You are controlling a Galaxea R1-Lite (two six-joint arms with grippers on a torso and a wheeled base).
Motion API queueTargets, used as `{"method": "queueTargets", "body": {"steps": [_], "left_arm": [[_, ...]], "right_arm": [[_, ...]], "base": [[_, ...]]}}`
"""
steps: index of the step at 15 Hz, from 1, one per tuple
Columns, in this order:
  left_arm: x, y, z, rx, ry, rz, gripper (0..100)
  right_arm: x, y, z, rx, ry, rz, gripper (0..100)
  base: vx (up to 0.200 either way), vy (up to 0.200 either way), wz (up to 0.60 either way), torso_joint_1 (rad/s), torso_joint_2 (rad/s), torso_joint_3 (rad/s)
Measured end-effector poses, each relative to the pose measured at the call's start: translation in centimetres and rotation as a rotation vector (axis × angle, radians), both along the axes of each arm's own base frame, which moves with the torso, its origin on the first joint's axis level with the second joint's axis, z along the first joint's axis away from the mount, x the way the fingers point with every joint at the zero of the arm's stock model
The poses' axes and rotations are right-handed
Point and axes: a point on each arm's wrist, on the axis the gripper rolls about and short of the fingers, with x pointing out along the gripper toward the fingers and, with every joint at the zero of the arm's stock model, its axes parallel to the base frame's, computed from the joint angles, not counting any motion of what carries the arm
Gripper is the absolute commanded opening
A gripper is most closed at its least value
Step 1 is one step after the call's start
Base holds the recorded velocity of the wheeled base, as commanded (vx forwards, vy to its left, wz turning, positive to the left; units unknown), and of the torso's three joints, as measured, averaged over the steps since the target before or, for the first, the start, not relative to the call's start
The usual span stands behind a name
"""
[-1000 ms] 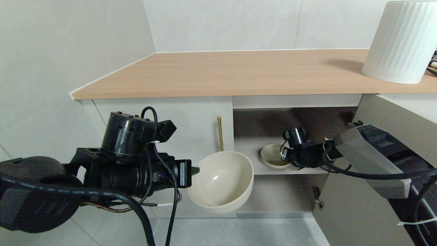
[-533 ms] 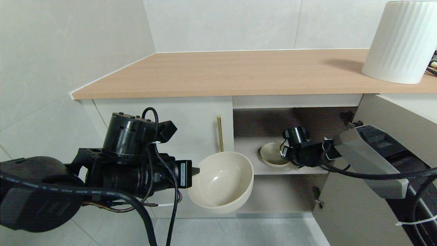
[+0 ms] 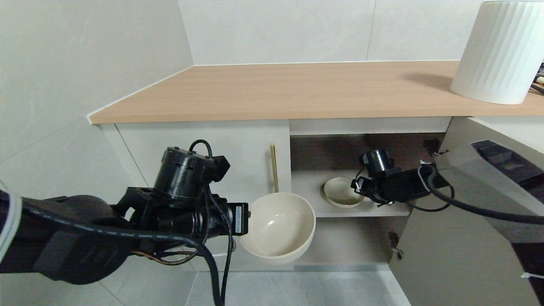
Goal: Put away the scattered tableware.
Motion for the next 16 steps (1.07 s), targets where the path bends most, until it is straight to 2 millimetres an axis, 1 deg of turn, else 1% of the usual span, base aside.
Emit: {"method": "queueTargets", "body": {"steps": [2,5,7,8,9,11,12,13,16], "left_arm": [[0.2,-1.6,-1.3,0.076,-0.004,0.036,0],[0.4,-3.1,-3.2,0.13,0.025,0.019,0],[0.2,-3.6,-3.8,0.147,0.037,-0.002,0],[0.1,-3.9,-4.0,0.151,0.042,-0.01,0],[-0.1,-4.0,-4.1,0.153,0.044,-0.017,0],[-0.2,-4.2,-4.1,0.157,0.043,-0.018,0],[-0.3,-4.2,-4.1,0.164,0.037,-0.013,0],[-0.4,-4.3,-4.0,0.169,0.029,-0.006,0],[-0.8,-4.5,-3.6,0.173,0.012,-0.005,0]], "right_arm": [[-3.3,0.2,3.1,0.064,0.031,0.124,100],[-8.8,0.4,8.4,0.122,0.082,0.31,100],[-12.6,0.7,11.1,0.128,0.147,0.434,100],[-14.8,1.2,12.3,0.135,0.186,0.514,100],[-16.4,1.9,13.3,0.139,0.2,0.575,100],[-18.6,3.1,14.4,0.136,0.21,0.655,100],[-19.2,3.7,14.5,0.134,0.211,0.68,100],[-19.5,4.2,14.3,0.13,0.218,0.697,100],[-19.8,5.9,12.8,0.11,0.266,0.733,100]], "base": [[0.0,0.0,0.0,0.0,0.0,0.0],[0.0,0.0,0.0,0.0,0.0,0.0],[0.0,0.0,0.0,0.0,0.0,0.0],[0.0,0.0,0.0,0.0,0.0,0.0],[0.0,0.0,0.0,0.0,0.0,0.0],[0.0,0.0,0.0,0.0,0.0,0.0],[0.0,0.0,0.0,0.0,0.0,0.0],[0.0,0.0,0.0,0.0,0.0,0.0],[0.0,0.0,0.0,0.0,0.0,0.0]]}}
